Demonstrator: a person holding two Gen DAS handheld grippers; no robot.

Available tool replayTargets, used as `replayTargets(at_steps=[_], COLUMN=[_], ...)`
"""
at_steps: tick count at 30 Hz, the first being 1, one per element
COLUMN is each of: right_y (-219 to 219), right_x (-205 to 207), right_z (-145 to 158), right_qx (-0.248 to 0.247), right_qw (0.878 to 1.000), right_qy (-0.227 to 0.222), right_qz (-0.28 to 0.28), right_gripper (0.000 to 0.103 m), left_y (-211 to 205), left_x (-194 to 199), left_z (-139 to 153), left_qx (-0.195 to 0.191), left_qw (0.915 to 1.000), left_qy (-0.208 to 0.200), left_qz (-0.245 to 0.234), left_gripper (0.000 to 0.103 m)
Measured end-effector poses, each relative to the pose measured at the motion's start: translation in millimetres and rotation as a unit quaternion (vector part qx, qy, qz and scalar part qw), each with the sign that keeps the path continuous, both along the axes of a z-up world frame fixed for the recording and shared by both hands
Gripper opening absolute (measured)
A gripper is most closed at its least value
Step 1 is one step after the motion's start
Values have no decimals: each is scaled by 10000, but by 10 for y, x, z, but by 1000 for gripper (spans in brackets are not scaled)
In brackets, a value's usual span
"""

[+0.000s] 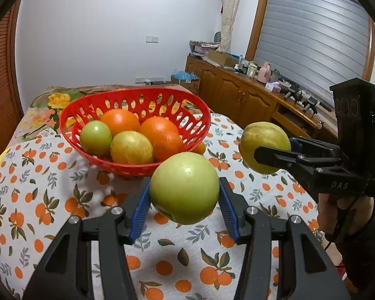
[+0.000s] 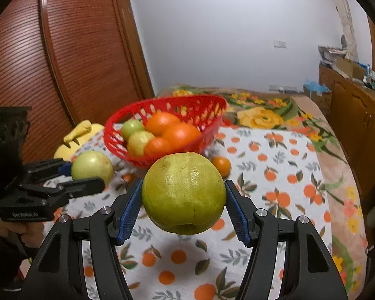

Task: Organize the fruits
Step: 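Grasp the green apple with the left tool while the right tool lifts the pomelo, then carry the green apple over the basket while the right tool releases the pomelo into it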

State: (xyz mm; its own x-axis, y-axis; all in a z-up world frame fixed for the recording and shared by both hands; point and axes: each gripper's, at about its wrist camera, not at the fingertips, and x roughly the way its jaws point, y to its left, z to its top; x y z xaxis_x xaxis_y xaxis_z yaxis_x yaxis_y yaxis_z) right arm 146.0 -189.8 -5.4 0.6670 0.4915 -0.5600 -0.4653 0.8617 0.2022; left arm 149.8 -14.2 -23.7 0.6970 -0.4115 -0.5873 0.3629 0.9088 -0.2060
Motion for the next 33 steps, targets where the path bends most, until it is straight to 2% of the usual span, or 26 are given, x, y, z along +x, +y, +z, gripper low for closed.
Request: replayTargets(at_steps=[8, 14, 33], right_y=[115, 268, 719], right_x=[150, 408, 1222], right_z=[182, 245, 66], right_qx=[-36, -198, -547], right_qw=[9996, 9988, 9962], right_qy=[-180, -239, -73], right_qz=[210, 368, 672], right_gripper=[66, 66, 66], left_y=[121, 172, 401], left_x=[90, 250, 849], left_z=[149, 188, 185], left_qx=[-19, 161, 209], left_qw=[9998, 9992, 9987], left_qy=[-137, -260, -216], left_qz=[137, 252, 419], left_gripper=[51, 51, 51])
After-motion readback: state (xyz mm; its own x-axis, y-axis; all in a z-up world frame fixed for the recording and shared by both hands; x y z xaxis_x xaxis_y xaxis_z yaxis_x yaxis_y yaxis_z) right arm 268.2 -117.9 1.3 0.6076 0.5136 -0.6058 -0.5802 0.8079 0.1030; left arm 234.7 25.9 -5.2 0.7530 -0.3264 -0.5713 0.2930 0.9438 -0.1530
